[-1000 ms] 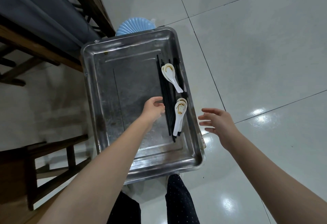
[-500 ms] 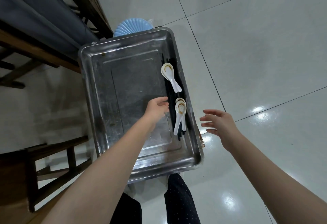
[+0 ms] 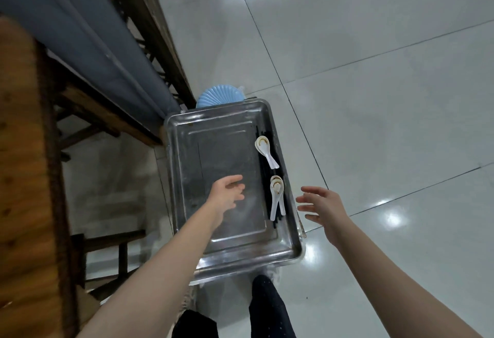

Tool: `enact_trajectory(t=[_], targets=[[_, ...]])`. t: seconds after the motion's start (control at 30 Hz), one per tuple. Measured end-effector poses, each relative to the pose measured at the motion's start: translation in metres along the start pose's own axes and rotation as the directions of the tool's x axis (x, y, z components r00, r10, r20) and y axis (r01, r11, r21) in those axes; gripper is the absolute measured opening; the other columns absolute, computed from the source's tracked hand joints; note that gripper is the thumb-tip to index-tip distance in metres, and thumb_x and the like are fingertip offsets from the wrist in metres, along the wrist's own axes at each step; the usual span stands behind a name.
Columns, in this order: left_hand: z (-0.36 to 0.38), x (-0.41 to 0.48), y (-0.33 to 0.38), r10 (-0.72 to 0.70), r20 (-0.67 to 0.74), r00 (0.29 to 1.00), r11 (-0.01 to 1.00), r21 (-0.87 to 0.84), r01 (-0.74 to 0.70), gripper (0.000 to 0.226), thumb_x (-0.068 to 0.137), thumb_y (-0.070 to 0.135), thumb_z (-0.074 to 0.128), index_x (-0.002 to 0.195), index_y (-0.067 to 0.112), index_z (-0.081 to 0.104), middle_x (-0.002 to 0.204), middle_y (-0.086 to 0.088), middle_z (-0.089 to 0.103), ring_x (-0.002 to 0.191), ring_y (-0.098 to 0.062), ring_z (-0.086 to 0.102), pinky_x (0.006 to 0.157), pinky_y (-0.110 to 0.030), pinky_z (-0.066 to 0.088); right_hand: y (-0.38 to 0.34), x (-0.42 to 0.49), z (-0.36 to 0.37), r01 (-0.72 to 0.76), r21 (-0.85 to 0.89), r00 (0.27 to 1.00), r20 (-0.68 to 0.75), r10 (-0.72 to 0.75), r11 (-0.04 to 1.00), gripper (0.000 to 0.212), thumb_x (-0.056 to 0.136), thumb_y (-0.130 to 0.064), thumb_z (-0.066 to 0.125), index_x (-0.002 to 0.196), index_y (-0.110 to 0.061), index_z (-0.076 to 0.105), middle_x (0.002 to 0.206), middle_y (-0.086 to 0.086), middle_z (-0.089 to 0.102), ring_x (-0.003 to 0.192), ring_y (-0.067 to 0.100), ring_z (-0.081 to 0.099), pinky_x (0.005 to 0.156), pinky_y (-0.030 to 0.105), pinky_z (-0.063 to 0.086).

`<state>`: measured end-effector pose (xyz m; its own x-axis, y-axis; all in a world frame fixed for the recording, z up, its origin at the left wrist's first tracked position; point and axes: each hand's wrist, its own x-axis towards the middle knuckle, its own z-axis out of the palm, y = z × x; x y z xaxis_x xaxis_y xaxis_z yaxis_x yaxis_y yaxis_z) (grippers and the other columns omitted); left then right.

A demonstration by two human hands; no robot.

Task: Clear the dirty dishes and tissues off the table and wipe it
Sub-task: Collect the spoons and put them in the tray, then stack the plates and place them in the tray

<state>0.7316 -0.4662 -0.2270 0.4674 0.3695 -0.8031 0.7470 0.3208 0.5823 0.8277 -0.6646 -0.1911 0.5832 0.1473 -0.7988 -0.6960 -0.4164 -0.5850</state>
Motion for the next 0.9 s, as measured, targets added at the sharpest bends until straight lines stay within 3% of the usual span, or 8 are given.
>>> enact_trajectory(t=[0.07, 0.17, 0.33, 0.53, 0.7, 0.8, 0.9], targets=[[-0.009, -0.022, 0.010, 0.016, 0.010, 1.000, 1.000, -0.015, -0.016, 0.032, 0.098, 0.011, 0.054, 0.129, 0.019, 0.055, 0.111, -0.002, 0.062, 0.076, -0.010, 0.059, 0.075, -0.027, 0.043, -0.012, -0.020, 0.003, 0.026, 0.003, 1.000, 0.005, -0.026, 1.000, 0.018, 0.089, -0.004, 0.057, 0.106, -0.008, 0.062, 0.092, 0.013, 0.068, 0.077, 0.023, 0.063, 0.066, 0.029, 0.048], [-0.026, -0.059, 0.027, 0.047, 0.021, 0.999, 0.998, -0.049, -0.046, 0.031, 0.097, 0.011, 0.056, 0.126, 0.020, 0.056, 0.107, 0.001, 0.065, 0.075, -0.010, 0.061, 0.068, -0.023, 0.043, -0.033, -0.054, 0.009, 0.075, 0.011, 0.997, 0.014, -0.076, 0.997, 0.018, 0.087, -0.003, 0.060, 0.103, -0.009, 0.063, 0.093, 0.014, 0.067, 0.077, 0.023, 0.062, 0.067, 0.030, 0.047], [-0.059, -0.124, 0.054, 0.075, -0.011, 0.997, 0.992, -0.100, -0.075, 0.030, 0.096, 0.012, 0.057, 0.124, 0.023, 0.057, 0.105, 0.004, 0.066, 0.083, -0.013, 0.065, 0.068, -0.024, 0.045, -0.069, -0.115, 0.016, 0.153, -0.003, 0.987, 0.054, -0.153, 0.988, 0.019, 0.084, 0.001, 0.064, 0.098, -0.013, 0.064, 0.083, 0.007, 0.068, 0.069, 0.016, 0.062, 0.061, 0.024, 0.046], [-0.102, -0.192, 0.077, 0.140, -0.145, 0.979, 0.956, -0.236, -0.172, 0.029, 0.097, 0.008, 0.055, 0.123, 0.018, 0.058, 0.098, 0.002, 0.067, 0.078, -0.015, 0.065, 0.067, -0.027, 0.043, -0.120, -0.172, 0.031, 0.253, -0.004, 0.958, 0.139, -0.250, 0.967, 0.028, 0.084, 0.003, 0.063, 0.110, -0.009, 0.061, 0.097, 0.011, 0.064, 0.076, 0.019, 0.061, 0.058, 0.025, 0.043], [-0.153, -0.250, 0.084, 0.206, -0.197, 0.959, 0.897, -0.353, -0.265, 0.028, 0.099, 0.004, 0.047, 0.123, 0.015, 0.055, 0.095, 0.000, 0.066, 0.061, -0.009, 0.068, 0.064, -0.026, 0.042, -0.153, -0.213, 0.069, 0.328, -0.003, 0.927, 0.193, -0.321, 0.945, 0.029, 0.083, 0.006, 0.063, 0.110, -0.005, 0.062, 0.084, 0.008, 0.062, 0.071, 0.018, 0.059, 0.065, 0.029, 0.043], [-0.194, -0.280, 0.074, 0.232, -0.188, 0.954, 0.849, -0.439, -0.293, 0.033, 0.101, 0.002, 0.039, 0.130, 0.011, 0.052, 0.114, -0.009, 0.064, 0.077, -0.017, 0.066, 0.066, -0.028, 0.046, -0.156, -0.239, 0.107, 0.393, -0.065, 0.900, 0.229, -0.370, 0.917, 0.027, 0.085, 0.002, 0.064, 0.110, -0.006, 0.063, 0.081, 0.006, 0.063, 0.074, 0.018, 0.060, 0.064, 0.027, 0.043], [-0.234, -0.303, 0.054, 0.258, -0.218, 0.941, 0.826, -0.455, -0.332, 0.032, 0.101, 0.004, 0.043, 0.131, 0.011, 0.052, 0.125, -0.011, 0.062, 0.091, -0.023, 0.065, 0.083, -0.034, 0.045, -0.151, -0.265, 0.154, 0.447, -0.117, 0.871, 0.282, -0.402, 0.887, 0.027, 0.087, -0.002, 0.062, 0.114, -0.008, 0.062, 0.095, 0.012, 0.065, 0.084, 0.021, 0.061, 0.066, 0.027, 0.046]])
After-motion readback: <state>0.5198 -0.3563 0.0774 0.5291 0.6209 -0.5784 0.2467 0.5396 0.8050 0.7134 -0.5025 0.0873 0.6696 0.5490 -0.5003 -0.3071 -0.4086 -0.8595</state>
